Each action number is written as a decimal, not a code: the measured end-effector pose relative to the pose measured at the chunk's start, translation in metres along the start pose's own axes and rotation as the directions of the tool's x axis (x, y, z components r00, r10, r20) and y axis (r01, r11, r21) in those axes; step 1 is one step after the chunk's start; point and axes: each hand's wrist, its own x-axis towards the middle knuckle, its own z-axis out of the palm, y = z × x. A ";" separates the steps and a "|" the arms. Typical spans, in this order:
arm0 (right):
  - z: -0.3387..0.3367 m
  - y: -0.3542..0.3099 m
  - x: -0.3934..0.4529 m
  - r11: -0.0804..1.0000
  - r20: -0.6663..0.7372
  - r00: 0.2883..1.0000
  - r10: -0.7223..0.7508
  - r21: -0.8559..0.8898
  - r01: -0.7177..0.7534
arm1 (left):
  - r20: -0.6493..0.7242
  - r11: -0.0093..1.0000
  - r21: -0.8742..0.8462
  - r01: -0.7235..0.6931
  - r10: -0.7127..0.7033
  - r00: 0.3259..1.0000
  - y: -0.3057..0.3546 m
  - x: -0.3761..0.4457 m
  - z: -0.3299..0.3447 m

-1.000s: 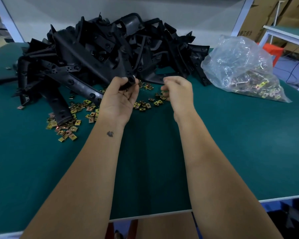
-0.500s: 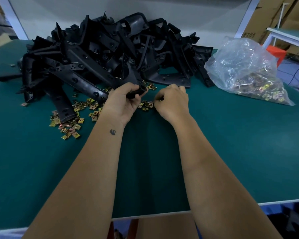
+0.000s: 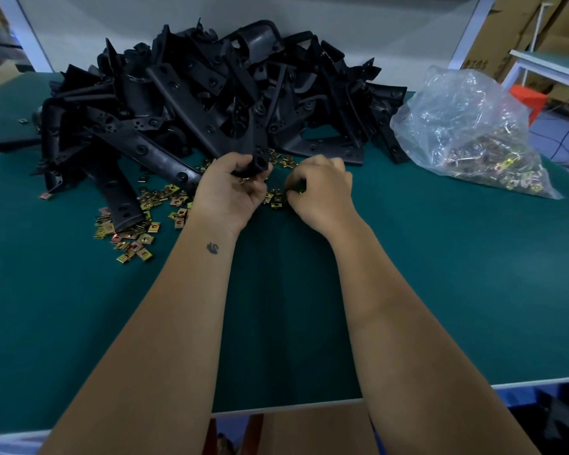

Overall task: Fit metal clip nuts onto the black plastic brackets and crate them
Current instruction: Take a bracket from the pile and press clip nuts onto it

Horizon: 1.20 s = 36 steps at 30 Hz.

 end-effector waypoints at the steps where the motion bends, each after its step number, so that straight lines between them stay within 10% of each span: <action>1: 0.001 -0.001 0.000 1.000 -0.023 1.000 -0.006 0.009 0.006 | 0.005 1.000 -0.007 0.005 -0.005 1.000 0.000 0.000 0.000; 4: 0.000 -0.007 -0.001 0.948 -0.129 0.989 0.069 0.316 -0.025 | 0.013 1.000 -0.020 -0.010 0.010 1.000 0.000 -0.001 0.001; 10: -0.008 -0.012 -0.002 0.477 -0.080 0.975 0.207 0.879 -0.029 | 0.108 0.994 -0.109 -0.019 0.031 0.994 -0.003 -0.002 0.003; 16: -0.011 -0.014 -0.001 0.244 -0.021 0.976 0.218 0.969 -0.033 | 0.149 0.989 -0.133 0.066 -0.046 0.988 -0.005 -0.007 0.006; 36: -0.016 -0.012 0.000 0.058 0.024 0.976 0.215 0.998 -0.037 | 0.120 0.994 0.106 0.013 -0.026 0.992 -0.013 -0.003 0.008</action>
